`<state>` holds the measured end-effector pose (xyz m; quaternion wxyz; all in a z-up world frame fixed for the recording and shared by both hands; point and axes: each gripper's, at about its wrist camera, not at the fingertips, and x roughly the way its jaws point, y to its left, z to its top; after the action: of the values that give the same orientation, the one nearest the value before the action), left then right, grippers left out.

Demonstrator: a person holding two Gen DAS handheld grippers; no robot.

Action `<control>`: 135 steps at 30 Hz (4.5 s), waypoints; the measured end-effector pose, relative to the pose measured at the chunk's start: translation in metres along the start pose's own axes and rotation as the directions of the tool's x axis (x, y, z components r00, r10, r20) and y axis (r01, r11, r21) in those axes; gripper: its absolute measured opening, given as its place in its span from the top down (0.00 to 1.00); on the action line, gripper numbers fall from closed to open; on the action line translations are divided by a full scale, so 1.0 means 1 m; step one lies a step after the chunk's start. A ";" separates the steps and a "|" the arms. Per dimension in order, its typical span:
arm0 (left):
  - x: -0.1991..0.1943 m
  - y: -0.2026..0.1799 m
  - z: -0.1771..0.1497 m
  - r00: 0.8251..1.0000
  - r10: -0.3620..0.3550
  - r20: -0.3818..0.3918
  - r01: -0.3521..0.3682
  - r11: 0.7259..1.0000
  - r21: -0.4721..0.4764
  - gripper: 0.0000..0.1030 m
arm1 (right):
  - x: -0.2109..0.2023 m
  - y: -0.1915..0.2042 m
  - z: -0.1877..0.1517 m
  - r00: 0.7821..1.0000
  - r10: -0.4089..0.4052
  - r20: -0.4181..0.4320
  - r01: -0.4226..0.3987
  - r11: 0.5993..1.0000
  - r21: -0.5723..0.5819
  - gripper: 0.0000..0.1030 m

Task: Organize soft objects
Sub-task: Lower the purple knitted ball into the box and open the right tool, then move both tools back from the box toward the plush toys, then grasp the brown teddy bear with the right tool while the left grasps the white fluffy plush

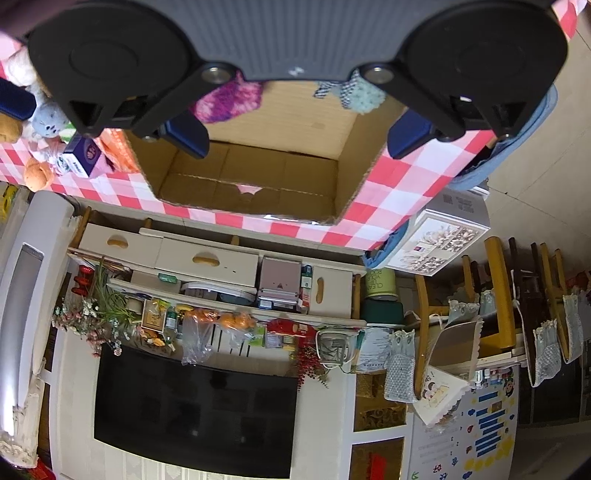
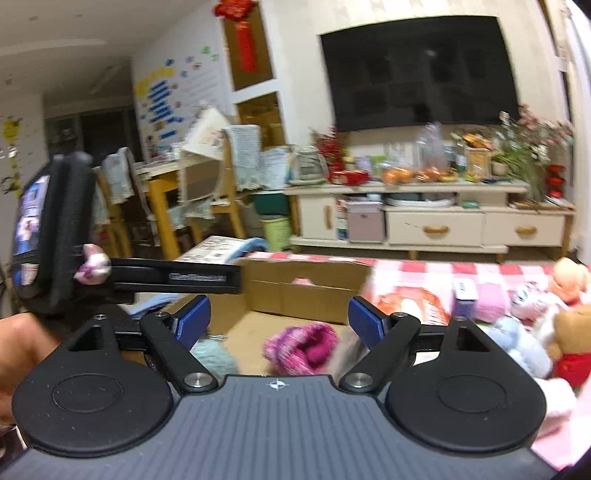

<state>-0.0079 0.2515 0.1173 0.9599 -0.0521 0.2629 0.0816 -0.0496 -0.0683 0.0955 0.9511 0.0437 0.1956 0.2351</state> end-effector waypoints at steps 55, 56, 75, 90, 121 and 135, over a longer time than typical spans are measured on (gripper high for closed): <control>-0.011 -0.148 -0.024 0.991 -0.132 -0.031 0.135 0.972 0.190 0.01 | -0.047 -0.048 -0.030 0.936 -0.344 -0.069 0.350 0.928 0.128 0.00; -0.011 -0.150 -0.024 0.990 -0.134 -0.031 0.138 0.971 0.194 0.01 | -0.048 -0.049 -0.030 0.935 -0.348 -0.070 0.354 0.926 0.133 0.00; -0.011 -0.188 -0.041 0.977 -0.203 -0.071 0.214 0.939 0.270 0.01 | -0.059 -0.102 -0.045 0.882 -0.461 -0.098 0.471 0.854 0.220 0.00; -0.017 -0.251 -0.088 0.890 -0.404 -0.212 0.455 0.816 0.355 0.01 | -0.030 -0.157 -0.050 0.913 -0.392 -0.111 0.407 0.880 0.245 0.00; 0.021 -0.298 -0.121 0.880 -0.381 -0.285 0.464 0.820 0.335 0.26 | 0.001 -0.182 -0.048 0.956 -0.235 -0.178 0.281 0.908 0.311 0.08; 0.024 -0.284 -0.114 0.862 -0.420 -0.286 0.493 0.827 0.270 0.51 | -0.004 -0.181 -0.052 0.951 -0.261 -0.164 0.302 0.897 0.324 0.16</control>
<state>0.0082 -0.0399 0.0238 0.9118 0.0412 0.3544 -0.2032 0.0051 -0.2312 0.0171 0.9395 0.1670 0.2932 0.0590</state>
